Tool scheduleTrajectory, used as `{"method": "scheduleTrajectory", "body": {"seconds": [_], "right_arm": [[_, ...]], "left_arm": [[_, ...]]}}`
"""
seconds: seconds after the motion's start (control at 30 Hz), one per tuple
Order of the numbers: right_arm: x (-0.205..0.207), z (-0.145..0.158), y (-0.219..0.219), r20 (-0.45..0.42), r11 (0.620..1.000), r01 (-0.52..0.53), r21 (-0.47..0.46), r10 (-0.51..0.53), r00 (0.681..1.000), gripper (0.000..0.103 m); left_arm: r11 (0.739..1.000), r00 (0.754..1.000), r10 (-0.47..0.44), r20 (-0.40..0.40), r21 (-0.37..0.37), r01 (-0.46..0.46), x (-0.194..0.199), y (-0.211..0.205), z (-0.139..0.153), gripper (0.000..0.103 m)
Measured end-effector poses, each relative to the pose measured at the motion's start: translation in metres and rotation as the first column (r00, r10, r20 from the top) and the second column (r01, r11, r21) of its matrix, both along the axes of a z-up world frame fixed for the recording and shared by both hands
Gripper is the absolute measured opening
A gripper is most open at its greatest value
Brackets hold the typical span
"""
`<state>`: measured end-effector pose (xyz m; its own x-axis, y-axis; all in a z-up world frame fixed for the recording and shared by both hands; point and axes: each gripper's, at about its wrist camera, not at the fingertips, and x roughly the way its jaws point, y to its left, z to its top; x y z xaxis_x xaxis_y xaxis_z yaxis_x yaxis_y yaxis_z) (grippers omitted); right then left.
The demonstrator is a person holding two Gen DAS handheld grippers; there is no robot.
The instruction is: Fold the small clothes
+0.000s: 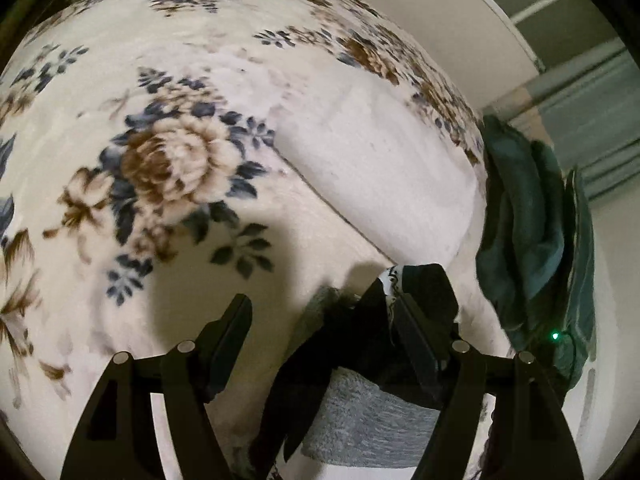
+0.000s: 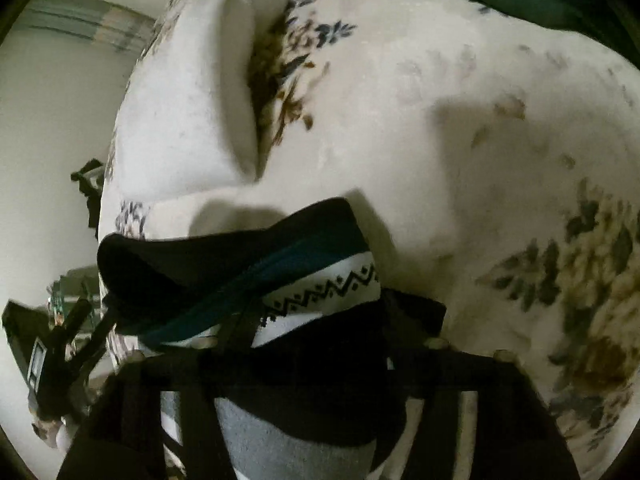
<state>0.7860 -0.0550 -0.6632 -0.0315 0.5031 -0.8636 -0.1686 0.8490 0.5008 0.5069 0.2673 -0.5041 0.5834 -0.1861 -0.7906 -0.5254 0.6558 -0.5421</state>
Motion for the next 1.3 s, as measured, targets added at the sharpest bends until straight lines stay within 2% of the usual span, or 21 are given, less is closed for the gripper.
{"method": "scheduleTrajectory", "body": {"seconds": [0.17, 0.23, 0.3, 0.37, 0.43, 0.47, 0.5, 0.6, 0.63, 0.67, 0.7, 0.73, 0.77, 0.83, 0.93, 1.03, 1.07, 1.13, 1.23, 1.3], "right_arm": [[-0.004, 0.02, -0.031, 0.069, 0.99, 0.141, 0.024, -0.143, 0.987, 0.007], [-0.004, 0.021, -0.037, 0.056, 0.985, 0.171, -0.015, -0.17, 0.984, 0.007], [-0.002, 0.014, -0.042, -0.007, 0.983, 0.184, -0.022, -0.184, 0.983, 0.008], [-0.005, 0.014, -0.048, -0.019, 0.98, 0.196, -0.034, -0.197, 0.98, 0.025], [-0.008, 0.018, -0.058, -0.033, 0.98, 0.198, 0.014, -0.198, 0.98, 0.062], [-0.009, 0.019, -0.057, -0.046, 0.98, 0.195, 0.042, -0.193, 0.98, 0.069], [-0.011, 0.019, -0.059, -0.067, 0.98, 0.184, 0.072, -0.179, 0.981, 0.073], [-0.021, 0.017, -0.063, -0.117, 0.984, 0.13, 0.121, -0.116, 0.986, 0.075], [-0.026, 0.015, -0.066, -0.14, 0.986, 0.105, 0.131, -0.087, 0.986, 0.083], [-0.03, 0.014, -0.068, -0.155, 0.987, 0.087, 0.135, -0.065, 0.986, 0.088], [-0.036, 0.011, -0.071, -0.174, 0.987, 0.067, 0.144, -0.042, 0.984, 0.093], [-0.04, 0.007, -0.073, -0.195, 0.987, 0.053, 0.15, -0.024, 0.981, 0.093], [-0.045, 0.001, -0.076, -0.223, 0.987, 0.042, 0.153, -0.007, 0.975, 0.093], [-0.049, -0.012, -0.08, -0.254, 0.987, 0.032, 0.157, 0.009, 0.967, 0.103], [-0.046, -0.031, -0.08, -0.3, 0.98, 0.05, 0.194, 0.011, 0.954, 0.103], [-0.034, -0.05, -0.068, -0.329, 0.97, 0.06, 0.237, 0.022, 0.944, 0.103], [-0.03, -0.057, -0.061, -0.339, 0.966, 0.057, 0.252, 0.033, 0.94, 0.103], [-0.023, -0.065, -0.048, -0.346, 0.961, 0.055, 0.271, 0.044, 0.937, 0.103], [-0.017, -0.072, -0.027, -0.362, 0.954, 0.039, 0.297, 0.075, 0.929, 0.103], [-0.016, -0.075, -0.016, -0.367, 0.953, 0.042, 0.3, 0.074, 0.927, 0.103]], "left_arm": [[0.998, 0.998, -0.058, -0.02, 0.013, 0.058, 0.003, -0.011, -0.003, 0.072], [0.996, 0.996, -0.083, -0.029, 0.032, 0.084, 0.006, -0.017, -0.003, 0.072], [0.995, 0.995, -0.099, -0.032, 0.026, 0.099, 0.007, -0.023, -0.004, 0.072], [0.995, 0.994, -0.097, -0.043, 0.017, 0.097, 0.005, -0.025, -0.004, 0.072], [0.995, 0.994, -0.1, -0.039, 0.006, 0.101, -0.005, -0.028, -0.001, 0.072], [0.995, 0.994, -0.103, -0.034, 0.002, 0.103, -0.012, -0.03, 0.002, 0.072], [0.993, 0.993, -0.117, -0.022, -0.016, 0.117, -0.025, -0.033, 0.005, 0.072], [0.985, 0.988, -0.151, -0.006, -0.082, 0.15, -0.069, -0.048, 0.009, 0.072], [0.981, 0.987, -0.159, 0.0, -0.111, 0.158, -0.083, -0.052, 0.007, 0.074], [0.974, 0.987, -0.16, -0.003, -0.161, 0.157, -0.102, -0.058, 0.001, 0.083], [0.97, 0.988, -0.152, -0.007, -0.194, 0.148, -0.114, -0.061, -0.002, 0.087], [0.958, 0.99, -0.143, -0.011, -0.252, 0.136, -0.132, -0.067, -0.01, 0.095], [0.949, 0.991, -0.132, -0.012, -0.289, 0.123, -0.143, -0.072, -0.015, 0.096], [0.929, 0.995, -0.096, -0.013, -0.359, 0.085, -0.169, -0.085, -0.031, 0.096], [0.899, 0.999, -0.035, -0.022, -0.437, 0.022, -0.179, -0.102, -0.059, 0.096], [0.852, 0.998, 0.059, 0.032, -0.523, -0.034, -0.165, -0.117, -0.085, 0.096], [0.843, 0.995, 0.087, 0.046, -0.535, -0.049, -0.154, -0.121, -0.093, 0.096], [0.832, 0.989, 0.135, 0.061, -0.549, -0.079, -0.136, -0.124, -0.101, 0.096], [0.832, 0.972, 0.217, 0.09, -0.539, -0.136, -0.12, -0.123, -0.103, 0.095], [0.837, 0.966, 0.236, 0.108, -0.528, -0.145, -0.114, -0.119, -0.099, 0.069]]}}
